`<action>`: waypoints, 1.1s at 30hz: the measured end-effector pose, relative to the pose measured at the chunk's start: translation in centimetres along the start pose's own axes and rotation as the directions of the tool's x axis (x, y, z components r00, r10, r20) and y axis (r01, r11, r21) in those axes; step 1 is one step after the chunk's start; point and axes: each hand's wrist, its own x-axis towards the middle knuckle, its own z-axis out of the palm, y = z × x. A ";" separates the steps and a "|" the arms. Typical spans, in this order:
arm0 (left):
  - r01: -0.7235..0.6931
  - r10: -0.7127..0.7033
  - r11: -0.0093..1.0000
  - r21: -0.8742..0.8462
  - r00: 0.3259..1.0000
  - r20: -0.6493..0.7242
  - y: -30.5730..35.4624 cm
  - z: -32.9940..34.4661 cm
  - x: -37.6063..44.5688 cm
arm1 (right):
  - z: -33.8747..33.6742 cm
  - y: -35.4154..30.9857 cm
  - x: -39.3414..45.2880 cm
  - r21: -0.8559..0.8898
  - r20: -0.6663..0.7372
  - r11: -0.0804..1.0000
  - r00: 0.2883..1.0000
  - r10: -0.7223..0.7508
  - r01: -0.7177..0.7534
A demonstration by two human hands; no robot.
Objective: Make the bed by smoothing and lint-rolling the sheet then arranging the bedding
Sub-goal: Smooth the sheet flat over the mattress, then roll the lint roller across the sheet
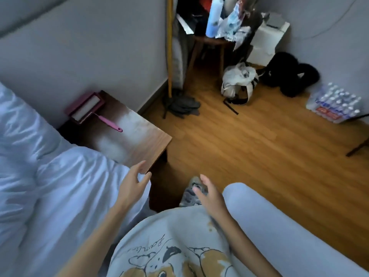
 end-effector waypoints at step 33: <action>0.441 -0.483 0.876 -0.197 0.796 -0.365 -4.0 -16.2 22.3 | 9.4 -30.4 32.3 -0.407 0.531 0.823 0.836 -0.140 0.397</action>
